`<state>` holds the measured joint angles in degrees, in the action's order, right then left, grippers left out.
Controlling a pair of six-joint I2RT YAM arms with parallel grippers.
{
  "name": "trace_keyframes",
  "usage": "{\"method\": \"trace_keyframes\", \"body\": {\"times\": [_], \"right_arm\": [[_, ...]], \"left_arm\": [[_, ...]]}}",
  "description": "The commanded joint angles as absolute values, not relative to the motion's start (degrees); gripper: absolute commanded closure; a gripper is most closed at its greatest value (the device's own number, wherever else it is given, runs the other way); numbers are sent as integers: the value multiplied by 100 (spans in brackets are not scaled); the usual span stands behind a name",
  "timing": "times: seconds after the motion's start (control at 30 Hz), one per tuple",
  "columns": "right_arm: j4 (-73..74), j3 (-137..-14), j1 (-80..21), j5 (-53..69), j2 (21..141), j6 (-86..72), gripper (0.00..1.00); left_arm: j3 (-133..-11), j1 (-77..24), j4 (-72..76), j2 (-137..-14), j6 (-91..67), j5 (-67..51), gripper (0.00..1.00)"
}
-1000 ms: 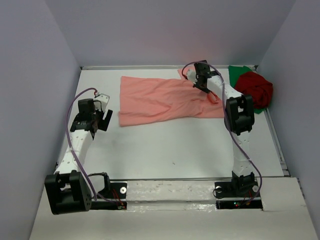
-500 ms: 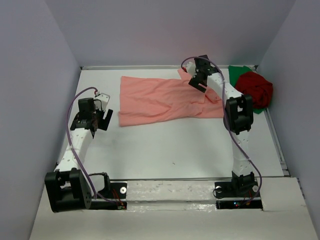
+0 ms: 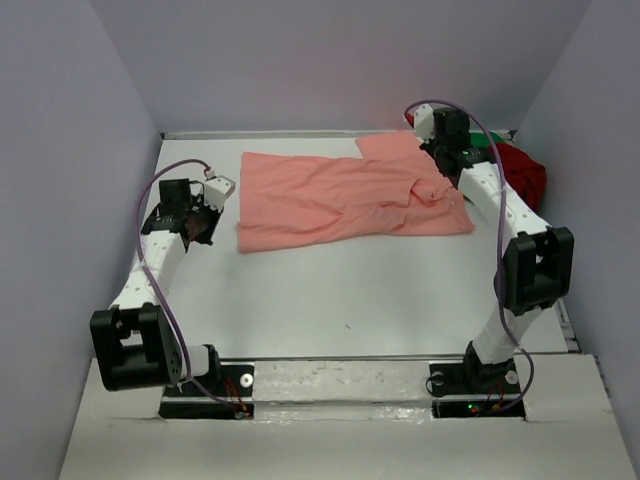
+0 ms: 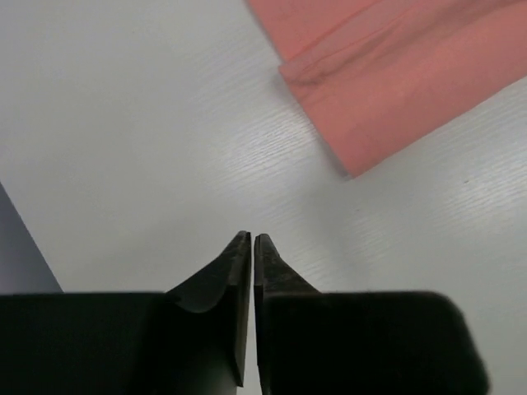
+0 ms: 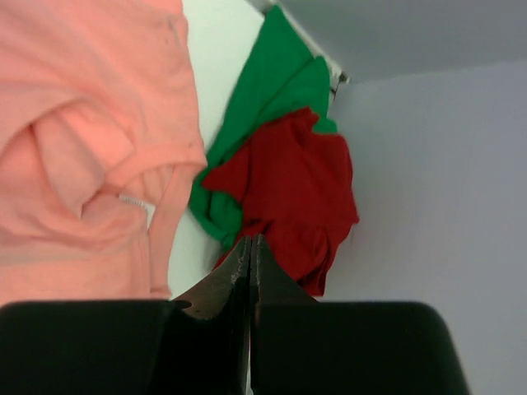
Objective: Fold and stack the t-shirts
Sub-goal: Fold the flattened tshirt in 1/3 of the way
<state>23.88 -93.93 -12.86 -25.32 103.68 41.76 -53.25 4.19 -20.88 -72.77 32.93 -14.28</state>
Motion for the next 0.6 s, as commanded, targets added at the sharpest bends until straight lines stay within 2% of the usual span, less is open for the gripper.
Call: {"method": "trace_keyframes", "body": {"times": [0.0, 0.03, 0.2, 0.37, 0.57], "right_arm": [[2285, -8457, -1012, -2575, 9863, 3658, 100], [2294, -8116, -959, -2532, 9766, 3587, 100], [2688, -7410, -905, -2312, 9413, 3078, 100], [2997, -7137, -905, -1882, 9325, 2515, 100], [2988, -6996, -905, -1793, 9457, 2540, 100]], "left_arm": [[-5686, 282, -2294, -7776, 3638, -2161, 94], [-5739, 238, -2277, -7857, 3682, -2232, 100], [-6221, 88, -2312, -8567, 3832, -2671, 100], [-6451, -139, -2171, -9052, 3797, -2716, 100], [-6460, -351, -2039, -9404, 3814, -2803, 100]]}}
